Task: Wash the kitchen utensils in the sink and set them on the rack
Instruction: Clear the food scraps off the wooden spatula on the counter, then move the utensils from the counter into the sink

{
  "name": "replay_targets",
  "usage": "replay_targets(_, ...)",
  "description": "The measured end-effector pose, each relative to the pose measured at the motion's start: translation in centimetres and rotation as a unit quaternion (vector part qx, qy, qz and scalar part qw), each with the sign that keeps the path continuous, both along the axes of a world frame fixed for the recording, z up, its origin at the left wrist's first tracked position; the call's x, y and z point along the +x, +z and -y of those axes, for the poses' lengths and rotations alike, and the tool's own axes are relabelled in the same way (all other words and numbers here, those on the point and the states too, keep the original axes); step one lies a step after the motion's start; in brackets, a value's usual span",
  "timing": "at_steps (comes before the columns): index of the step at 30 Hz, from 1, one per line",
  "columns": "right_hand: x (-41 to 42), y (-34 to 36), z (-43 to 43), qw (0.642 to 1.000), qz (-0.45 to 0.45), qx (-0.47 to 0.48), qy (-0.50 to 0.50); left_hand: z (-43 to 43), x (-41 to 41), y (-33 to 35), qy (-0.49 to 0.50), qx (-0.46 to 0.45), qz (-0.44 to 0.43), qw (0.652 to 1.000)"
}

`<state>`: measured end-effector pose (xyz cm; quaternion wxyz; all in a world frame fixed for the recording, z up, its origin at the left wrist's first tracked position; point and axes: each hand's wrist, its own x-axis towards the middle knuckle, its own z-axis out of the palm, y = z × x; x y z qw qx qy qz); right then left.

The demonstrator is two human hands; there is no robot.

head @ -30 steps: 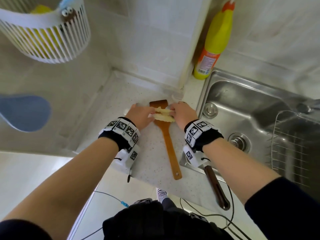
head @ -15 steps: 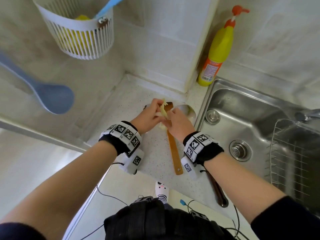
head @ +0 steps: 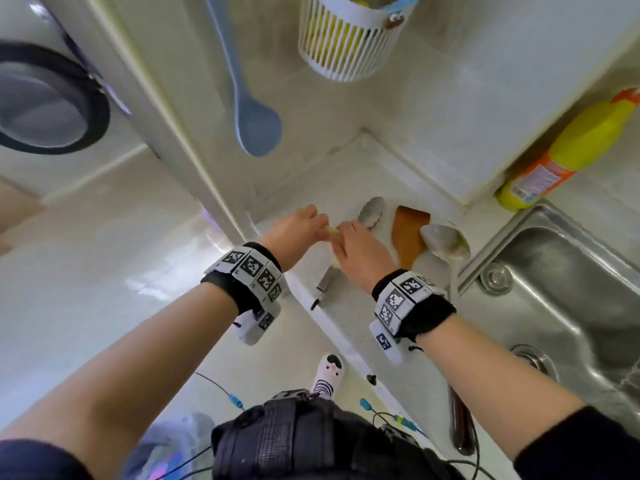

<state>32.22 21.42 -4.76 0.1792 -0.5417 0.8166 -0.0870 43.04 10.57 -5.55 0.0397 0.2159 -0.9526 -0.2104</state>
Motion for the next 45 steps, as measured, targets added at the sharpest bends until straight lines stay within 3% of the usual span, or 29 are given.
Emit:
replay_targets(5,-8.0,0.5,-3.3,0.994,-0.056,-0.005,-0.092,-0.5,-8.9,0.4,-0.083,-0.02,-0.075,0.994)
replay_targets(10,-15.5,-0.8,-6.2,0.976,-0.116,0.033,-0.183,-1.2,-15.9,-0.3,-0.087,-0.023,-0.026,0.996)
replay_targets(16,-19.6,-3.5,-8.5,0.964,-0.071,0.058,-0.249,-1.9,-20.6,-3.1,-0.086,-0.037,0.109,0.99)
replay_targets(24,-21.2,-4.5,-8.5,0.955,-0.03,0.077,-0.284,1.5,-22.6,-6.4,-0.112,-0.038,0.2,0.973)
replay_targets(33,-21.4,-3.6,-8.2,0.926,-0.026,0.087,-0.365,4.2,-26.3,-7.2,-0.153,-0.042,0.187,0.969)
replay_targets(38,-20.5,-3.3,-8.1,0.911,-0.038,0.082,-0.402,5.1,-27.6,-7.5,-0.136,-0.036,0.237,0.961)
replay_targets(45,-18.8,-3.3,-11.4,0.875,-0.052,0.09,-0.474,2.1,-30.9,-6.7,-0.24,-0.071,0.177,0.952)
